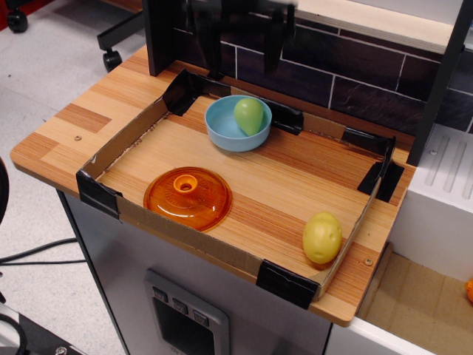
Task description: Put pear in bowl
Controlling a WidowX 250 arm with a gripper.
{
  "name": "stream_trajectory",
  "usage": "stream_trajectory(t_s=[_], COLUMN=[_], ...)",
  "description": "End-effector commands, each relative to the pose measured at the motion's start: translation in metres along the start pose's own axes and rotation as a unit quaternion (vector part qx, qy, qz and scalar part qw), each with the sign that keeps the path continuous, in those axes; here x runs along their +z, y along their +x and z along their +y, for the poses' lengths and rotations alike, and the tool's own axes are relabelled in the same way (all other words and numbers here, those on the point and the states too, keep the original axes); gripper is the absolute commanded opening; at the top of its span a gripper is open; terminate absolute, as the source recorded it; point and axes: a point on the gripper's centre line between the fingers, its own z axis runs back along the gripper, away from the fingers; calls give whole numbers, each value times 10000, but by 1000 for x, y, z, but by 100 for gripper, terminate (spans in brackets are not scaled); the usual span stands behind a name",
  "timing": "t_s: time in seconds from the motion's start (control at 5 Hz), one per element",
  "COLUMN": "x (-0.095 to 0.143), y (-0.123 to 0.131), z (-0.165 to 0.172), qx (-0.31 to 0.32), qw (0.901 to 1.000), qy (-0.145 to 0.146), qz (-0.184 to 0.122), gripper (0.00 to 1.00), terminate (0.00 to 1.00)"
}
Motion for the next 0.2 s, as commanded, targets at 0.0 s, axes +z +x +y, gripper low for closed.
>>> stream_trajectory(t_s=[0.0], x=[24], y=[-7], z=[4], qx=[-46], qw=[9996], qy=[-74], qz=[-258], gripper=[100], terminate=[100])
